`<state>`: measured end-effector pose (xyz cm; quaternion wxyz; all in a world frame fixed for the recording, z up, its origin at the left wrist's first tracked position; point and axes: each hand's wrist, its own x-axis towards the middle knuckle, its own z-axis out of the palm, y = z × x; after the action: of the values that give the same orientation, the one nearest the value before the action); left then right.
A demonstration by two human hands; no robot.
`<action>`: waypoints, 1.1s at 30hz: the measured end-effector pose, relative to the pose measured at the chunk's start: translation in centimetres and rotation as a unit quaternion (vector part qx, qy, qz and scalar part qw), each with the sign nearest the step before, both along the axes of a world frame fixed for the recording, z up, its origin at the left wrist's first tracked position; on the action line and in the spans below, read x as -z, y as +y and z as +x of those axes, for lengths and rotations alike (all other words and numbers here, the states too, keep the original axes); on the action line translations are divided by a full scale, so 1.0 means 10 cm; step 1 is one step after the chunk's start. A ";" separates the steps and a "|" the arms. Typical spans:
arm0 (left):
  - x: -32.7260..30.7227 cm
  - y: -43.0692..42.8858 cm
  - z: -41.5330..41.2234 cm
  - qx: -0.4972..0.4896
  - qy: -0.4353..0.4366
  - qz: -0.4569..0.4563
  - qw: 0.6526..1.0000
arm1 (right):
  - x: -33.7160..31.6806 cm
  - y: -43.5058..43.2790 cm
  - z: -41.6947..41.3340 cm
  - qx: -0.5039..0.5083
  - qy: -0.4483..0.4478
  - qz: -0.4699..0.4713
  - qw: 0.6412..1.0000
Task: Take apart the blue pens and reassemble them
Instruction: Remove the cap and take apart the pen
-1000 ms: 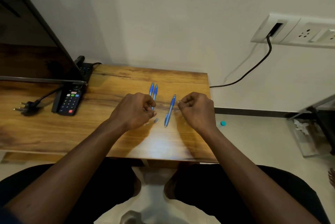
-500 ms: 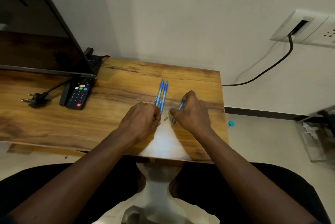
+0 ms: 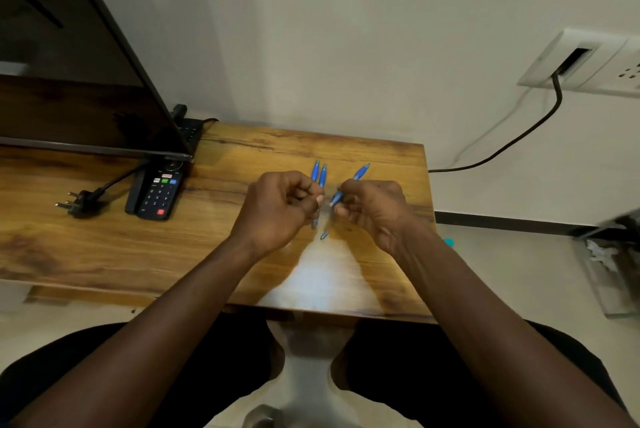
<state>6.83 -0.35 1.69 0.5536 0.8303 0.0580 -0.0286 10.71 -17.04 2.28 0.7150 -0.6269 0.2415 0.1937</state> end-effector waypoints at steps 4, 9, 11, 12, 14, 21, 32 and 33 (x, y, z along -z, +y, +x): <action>-0.01 -0.04 0.07 -0.026 -0.014 -0.104 0.994 | -0.10 -0.02 0.05 0.053 0.029 0.136 0.989; -0.05 -0.10 0.11 -0.051 -0.017 -0.180 0.982 | -0.12 -0.03 0.08 0.081 0.049 0.224 0.970; -0.05 -0.12 0.13 -0.059 -0.010 -0.203 0.977 | -0.12 -0.02 0.08 0.079 0.053 0.236 0.967; -0.05 -0.13 0.13 -0.062 -0.008 -0.212 0.975 | -0.13 -0.02 0.08 0.080 0.053 0.240 0.966; -0.07 -0.16 0.15 -0.063 -0.010 -0.219 0.974 | -0.13 -0.03 0.08 0.086 0.051 0.248 0.963; -0.08 -0.20 0.16 -0.060 -0.021 -0.198 0.978 | -0.14 -0.05 0.07 0.093 0.048 0.260 0.960; -0.04 -0.20 0.17 -0.078 -0.053 -0.136 0.986 | -0.18 -0.04 0.04 0.093 0.029 0.250 0.963; -0.03 -0.19 0.17 -0.080 -0.057 -0.122 0.988 | -0.19 -0.04 0.03 0.092 0.024 0.247 0.964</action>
<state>8.53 -2.27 2.02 0.6540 0.7491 0.0887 0.0565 11.02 -17.41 4.17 0.8563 -0.4012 0.2601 0.1952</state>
